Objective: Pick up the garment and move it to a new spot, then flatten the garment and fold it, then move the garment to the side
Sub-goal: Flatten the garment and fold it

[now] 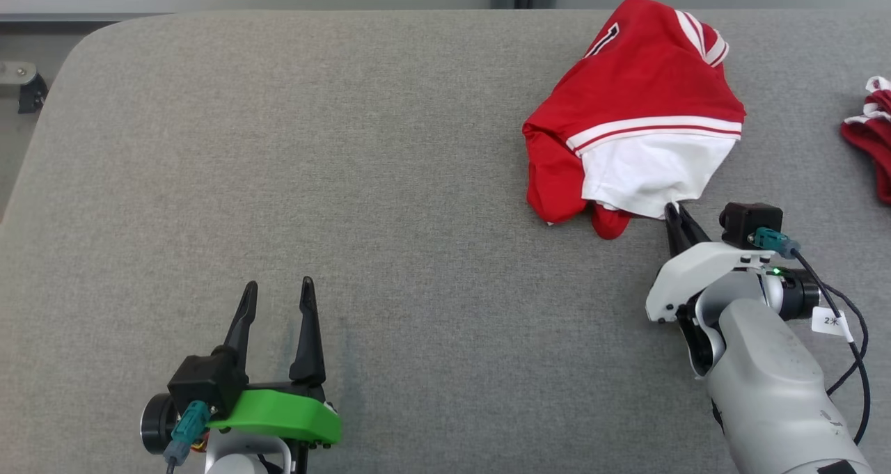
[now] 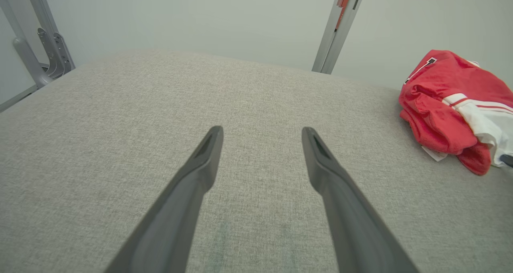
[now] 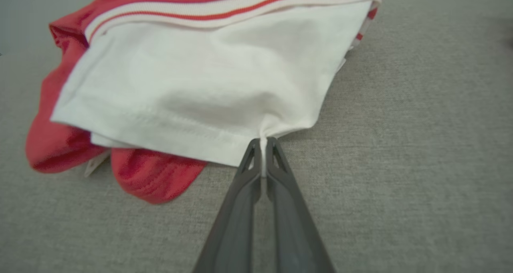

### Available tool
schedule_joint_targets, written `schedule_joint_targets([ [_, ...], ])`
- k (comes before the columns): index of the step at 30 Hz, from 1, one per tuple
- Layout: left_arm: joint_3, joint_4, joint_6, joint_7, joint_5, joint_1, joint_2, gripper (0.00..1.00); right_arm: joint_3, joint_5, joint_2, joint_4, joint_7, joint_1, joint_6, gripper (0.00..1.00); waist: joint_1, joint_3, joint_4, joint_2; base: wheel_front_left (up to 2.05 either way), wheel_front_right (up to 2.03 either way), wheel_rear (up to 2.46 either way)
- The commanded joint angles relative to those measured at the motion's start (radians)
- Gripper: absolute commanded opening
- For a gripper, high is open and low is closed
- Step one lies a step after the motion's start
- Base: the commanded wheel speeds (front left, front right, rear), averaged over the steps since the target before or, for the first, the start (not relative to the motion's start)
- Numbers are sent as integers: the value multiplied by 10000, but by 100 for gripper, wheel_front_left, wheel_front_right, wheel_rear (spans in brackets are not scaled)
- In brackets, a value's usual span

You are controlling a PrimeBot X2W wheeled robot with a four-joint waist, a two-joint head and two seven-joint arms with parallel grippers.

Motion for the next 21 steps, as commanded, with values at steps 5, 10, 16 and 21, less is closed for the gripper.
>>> schedule_joint_targets([
  [5, 174, -30, 15, -3, 42, 183, 22, 100, -20, 217, -30, -1198, -163, 327, -16, 0, 0, -300, -594, 0, 0, 0, 0],
  [10, 314, -49, -58, -3, 64, 329, 22, 100, -238, 243, -33, -3212, -129, 1332, -16, 0, 0, -451, -1202, 0, 0, 0, 0],
  [16, 283, -72, -86, -3, 123, 342, 23, 100, -617, 220, -26, -5863, 1055, 2959, -16, 0, 0, -401, -1823, 0, 0, 0, 0],
  [21, 268, -63, -131, -3, 190, 287, 23, 100, -1218, 227, -20, -7697, 2145, 4213, -16, 0, 0, -317, -2048, 0, 0, 0, 0],
])
